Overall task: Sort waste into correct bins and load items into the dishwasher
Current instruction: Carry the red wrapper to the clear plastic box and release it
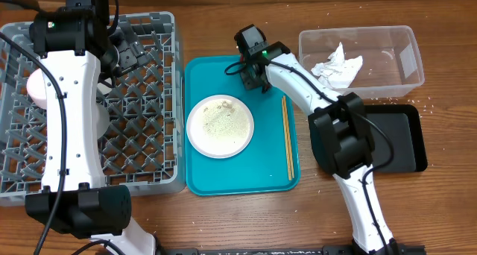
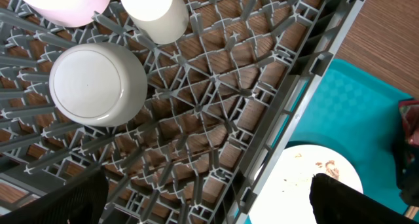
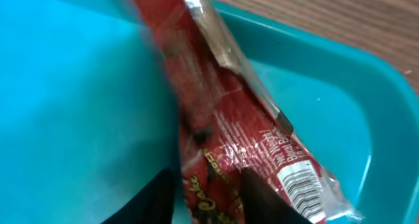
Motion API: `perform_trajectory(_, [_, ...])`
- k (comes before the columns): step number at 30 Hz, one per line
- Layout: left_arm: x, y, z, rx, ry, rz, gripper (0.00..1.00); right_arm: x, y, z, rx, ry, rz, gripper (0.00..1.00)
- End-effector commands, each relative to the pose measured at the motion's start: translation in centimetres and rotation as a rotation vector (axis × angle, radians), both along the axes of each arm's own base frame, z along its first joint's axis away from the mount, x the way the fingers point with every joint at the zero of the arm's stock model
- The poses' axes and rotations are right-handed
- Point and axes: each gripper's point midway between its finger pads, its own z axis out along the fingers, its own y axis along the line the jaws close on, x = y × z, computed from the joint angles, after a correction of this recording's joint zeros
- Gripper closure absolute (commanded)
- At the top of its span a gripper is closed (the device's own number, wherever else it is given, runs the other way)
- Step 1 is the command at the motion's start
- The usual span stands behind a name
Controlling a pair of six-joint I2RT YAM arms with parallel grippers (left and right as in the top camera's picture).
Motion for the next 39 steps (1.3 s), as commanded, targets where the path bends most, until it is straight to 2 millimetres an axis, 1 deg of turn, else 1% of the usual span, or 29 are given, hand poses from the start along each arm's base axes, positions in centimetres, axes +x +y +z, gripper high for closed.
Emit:
perform_trajectory(1, [0.1, 0.0, -0.3, 0.005, 0.007, 0.012, 0.0, 0.2, 0.0, -0.3, -0.022, -0.013, -0.018, 0.78])
perform_trajectory(3, [0.1, 0.0, -0.3, 0.005, 0.007, 0.012, 0.0, 0.7, -0.3, 0.6, -0.036, -0.039, -0.057, 0.92])
perform_trajectory(4, [0.1, 0.0, -0.3, 0.005, 0.007, 0.012, 0.0, 0.9, -0.5, 1.1, -0.04, -0.052, -0.077, 0.96])
perform_trajectory(7, [0.1, 0.0, -0.3, 0.005, 0.007, 0.012, 0.0, 1.6, -0.4, 3.9, -0.017, -0.091, -0.13, 0.96])
perform_trajectory(10, [0.1, 0.0, -0.3, 0.005, 0.007, 0.012, 0.0, 2.7, -0.2, 7.9, 0.055, -0.144, -0.209, 0.96])
perform_trajectory(11, [0.1, 0.0, -0.3, 0.005, 0.007, 0.012, 0.0, 3.0, -0.2, 9.6, 0.087, -0.165, -0.246, 0.96])
perform_trajectory(13, [0.1, 0.0, -0.3, 0.005, 0.007, 0.012, 0.0, 3.8, -1.0, 13.1, 0.152, -0.206, -0.344, 0.96])
perform_trajectory(15, [0.1, 0.0, -0.3, 0.005, 0.007, 0.012, 0.0, 4.4, -2.6, 16.6, 0.227, -0.246, -0.472, 0.96])
perform_trajectory(16, [0.1, 0.0, -0.3, 0.005, 0.007, 0.012, 0.0, 4.6, -3.3, 17.7, 0.256, -0.257, -0.52, 0.96])
perform_trajectory(17, [0.1, 0.0, -0.3, 0.005, 0.007, 0.012, 0.0, 4.8, -4.6, 19.2, 0.298, -0.269, -0.598, 0.96])
perform_trajectory(18, [0.1, 0.0, -0.3, 0.005, 0.007, 0.011, 0.0, 4.9, -5.9, 20.5, 0.333, -0.277, -0.669, 0.96])
perform_trajectory(20, [0.1, 0.0, -0.3, 0.005, 0.007, 0.012, 0.0, 4.9, -8.8, 22.0, 0.383, -0.278, -0.811, 0.96])
perform_trajectory(22, [0.1, 0.0, -0.3, 0.005, 0.007, 0.012, 0.0, 4.5, -12.0, 22.4, 0.418, -0.26, -0.975, 0.96])
perform_trajectory(23, [0.1, 0.0, -0.3, 0.005, 0.007, 0.012, 0.0, 4.1, -14.0, 22.0, 0.435, -0.237, -1.09, 0.96])
perform_trajectory(25, [0.1, 0.0, -0.3, 0.005, 0.007, 0.012, 0.0, 3.0, -16.9, 20.9, 0.456, -0.184, -1.285, 0.96])
perform_trajectory(26, [0.1, 0.0, -0.3, 0.005, 0.007, 0.012, 0.0, 2.2, -18.3, 20.1, 0.461, -0.146, -1.397, 0.96])
perform_trajectory(27, [0.1, 0.0, -0.3, 0.005, 0.007, 0.012, 0.0, 1.5, -19.4, 19.5, 0.463, -0.116, -1.481, 0.96])
perform_trajectory(28, [0.1, 0.0, -0.3, 0.005, 0.007, 0.012, 0.0, 0.6, -20.9, 18.6, 0.463, -0.073, -1.596, 0.91])
perform_trajectory(29, [0.1, 0.0, -0.3, 0.005, 0.007, 0.012, 0.0, 0.3, -21.6, 18.3, 0.463, -0.058, -1.635, 0.89])
perform_trajectory(31, [0.1, 0.0, -0.3, 0.005, 0.007, 0.012, 0.0, 0.3, -22.7, 17.9, 0.459, -0.051, -1.659, 0.88])
perform_trajectory(34, [0.1, 0.0, -0.3, 0.005, 0.007, 0.012, 0.0, 0.3, -23.5, 17.8, 0.457, -0.053, -1.676, 0.87])
perform_trajectory(35, [0.1, 0.0, -0.3, 0.005, 0.007, 0.012, 0.0, 0.4, -23.7, 17.8, 0.458, -0.056, -1.679, 0.84])
perform_trajectory(36, [0.1, 0.0, -0.3, 0.005, 0.007, 0.012, 0.0, 0.5, -23.7, 17.9, 0.462, -0.059, -1.679, 0.73])
perform_trajectory(37, [0.1, 0.0, -0.3, 0.005, 0.007, 0.012, 0.0, 0.6, -23.7, 17.9, 0.468, -0.063, -1.677, 0.57])
perform_trajectory(38, [0.1, 0.0, -0.3, 0.005, 0.007, 0.012, 0.0, 0.7, -23.7, 17.9, 0.47, -0.064, -1.676, 0.48])
perform_trajectory(39, [0.1, 0.0, -0.3, 0.005, 0.007, 0.012, 0.0, 0.7, -23.7, 17.9, 0.466, -0.064, -1.668, 0.43])
